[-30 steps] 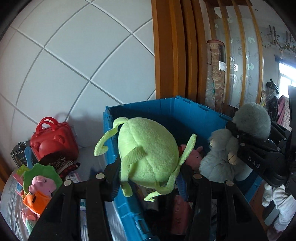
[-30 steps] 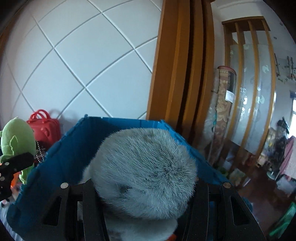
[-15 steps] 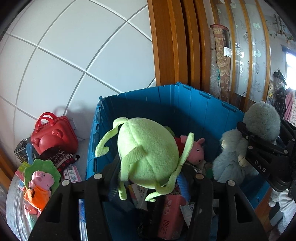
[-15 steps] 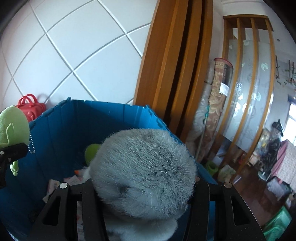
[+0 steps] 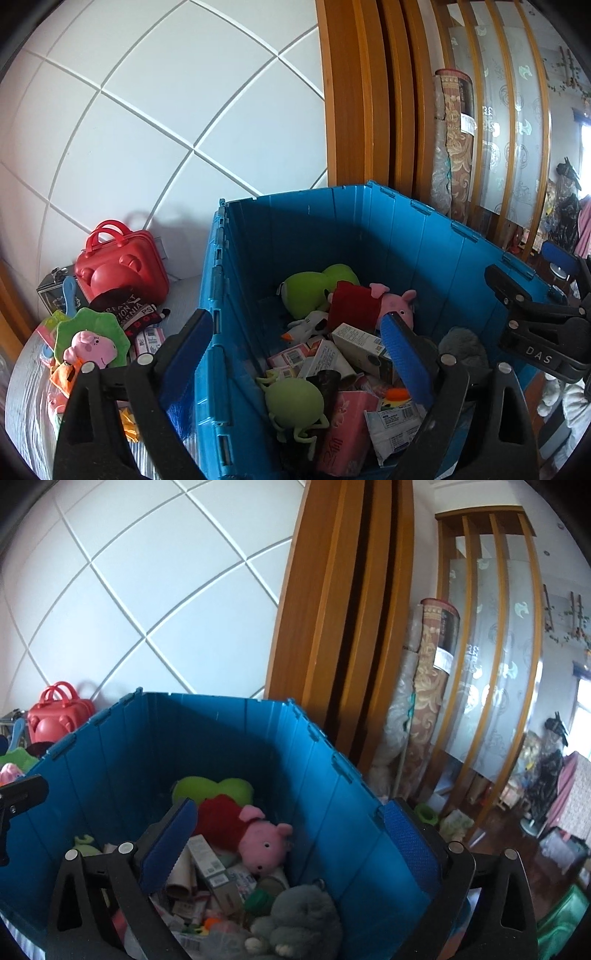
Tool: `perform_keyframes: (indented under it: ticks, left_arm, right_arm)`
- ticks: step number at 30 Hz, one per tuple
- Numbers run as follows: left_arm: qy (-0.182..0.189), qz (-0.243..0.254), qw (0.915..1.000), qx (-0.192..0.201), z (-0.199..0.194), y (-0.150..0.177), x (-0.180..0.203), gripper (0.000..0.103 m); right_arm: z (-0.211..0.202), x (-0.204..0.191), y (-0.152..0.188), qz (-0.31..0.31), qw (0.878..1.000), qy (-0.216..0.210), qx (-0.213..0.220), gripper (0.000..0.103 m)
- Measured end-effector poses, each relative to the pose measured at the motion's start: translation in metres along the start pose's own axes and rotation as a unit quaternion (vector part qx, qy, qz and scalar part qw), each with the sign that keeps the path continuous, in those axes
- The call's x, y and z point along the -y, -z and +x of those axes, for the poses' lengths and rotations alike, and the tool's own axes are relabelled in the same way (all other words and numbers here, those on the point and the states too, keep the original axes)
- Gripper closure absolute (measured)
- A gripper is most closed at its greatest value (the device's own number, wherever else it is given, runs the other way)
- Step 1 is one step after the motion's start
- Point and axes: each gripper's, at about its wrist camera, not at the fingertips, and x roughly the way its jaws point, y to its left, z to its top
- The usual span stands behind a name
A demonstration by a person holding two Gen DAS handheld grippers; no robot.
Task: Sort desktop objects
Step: 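Carry the grey furry toy with the right gripper into the blue crate and release, then grasp the white pill bottle and blue brush with the right gripper while the left grasps the cream plush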
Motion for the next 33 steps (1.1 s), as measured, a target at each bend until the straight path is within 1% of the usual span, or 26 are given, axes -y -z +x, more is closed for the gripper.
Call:
perform_keyframes:
  ticks: [4,5,6,10,14,20,23,28,33]
  left_arm:
    - [-0.007,-0.01,0.9997,0.019,-0.015,0.001,-0.012,0.01]
    - [-0.01,-0.012,0.9996,0.024,-0.018,0.002,-0.016,0.008]
    - [-0.016,-0.015,0.9993,0.03,-0.023,0.003,-0.022,0.006]
    - [-0.036,-0.03,0.9979,0.044,-0.038,0.009,-0.049,0.004]
    - [-0.062,-0.049,0.9957,0.048,-0.048,0.02,-0.087,0.004]
    - [-0.116,-0.086,0.9892,0.025,-0.058,0.05,-0.167,0.004]
    - [-0.148,-0.108,0.983,0.007,-0.063,0.07,-0.216,0.004]
    - [-0.206,-0.14,0.9682,-0.025,-0.071,0.106,-0.297,0.004]
    - [-0.25,-0.167,0.9517,-0.064,-0.074,0.145,-0.365,0.004]
  right_arm:
    - [-0.014,-0.004,-0.004,0.007,1.0,-0.008,0.014,0.0]
    - [-0.019,-0.006,-0.005,0.01,1.0,-0.011,0.019,0.0]
    - [-0.023,-0.007,-0.007,0.016,0.999,-0.017,0.024,0.0]
    - [-0.037,-0.021,-0.013,0.031,0.998,-0.049,0.037,0.0]
    - [-0.046,-0.05,-0.017,0.025,0.996,-0.08,0.04,0.0]
    - [-0.055,-0.11,-0.024,0.015,0.992,-0.12,0.037,0.0]
    - [-0.063,-0.145,-0.029,0.013,0.989,-0.145,0.04,0.0]
    - [-0.069,-0.204,-0.029,0.007,0.983,-0.184,0.031,0.0]
    - [-0.059,-0.262,-0.023,0.006,0.976,-0.219,-0.005,0.0]
